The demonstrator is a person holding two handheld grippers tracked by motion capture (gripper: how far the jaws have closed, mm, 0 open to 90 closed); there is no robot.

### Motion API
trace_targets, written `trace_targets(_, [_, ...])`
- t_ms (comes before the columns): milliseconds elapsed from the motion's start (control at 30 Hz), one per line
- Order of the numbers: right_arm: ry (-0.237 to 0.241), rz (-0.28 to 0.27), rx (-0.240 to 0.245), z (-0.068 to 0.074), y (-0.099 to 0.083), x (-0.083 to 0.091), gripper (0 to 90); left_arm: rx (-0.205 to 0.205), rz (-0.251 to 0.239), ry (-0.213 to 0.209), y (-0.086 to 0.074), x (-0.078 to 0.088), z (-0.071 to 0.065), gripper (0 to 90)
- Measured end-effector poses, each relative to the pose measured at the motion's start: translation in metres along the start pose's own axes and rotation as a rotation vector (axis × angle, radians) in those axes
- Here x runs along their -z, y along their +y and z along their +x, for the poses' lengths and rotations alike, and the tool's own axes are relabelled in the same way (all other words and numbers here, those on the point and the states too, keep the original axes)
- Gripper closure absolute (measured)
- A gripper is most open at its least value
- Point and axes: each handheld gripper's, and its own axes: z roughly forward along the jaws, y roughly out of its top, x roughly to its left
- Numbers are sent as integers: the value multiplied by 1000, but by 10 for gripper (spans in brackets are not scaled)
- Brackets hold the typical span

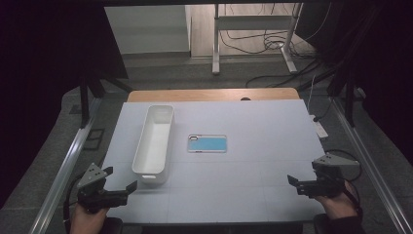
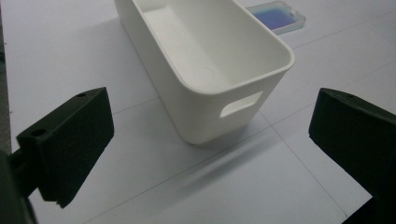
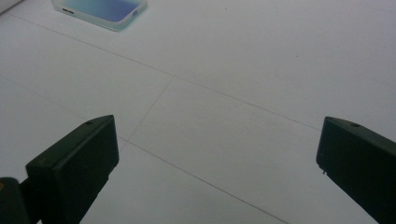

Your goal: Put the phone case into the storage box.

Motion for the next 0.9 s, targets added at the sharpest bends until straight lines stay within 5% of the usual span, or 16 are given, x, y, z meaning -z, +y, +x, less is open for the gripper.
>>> trace_targets(333, [7,9,4,0,1,-2,0,31,-9,-15,-1,1,4,9])
trace_targets(900, [13,27,-2,-1,2,-4,0,11,3,-12,-1,0,2,15])
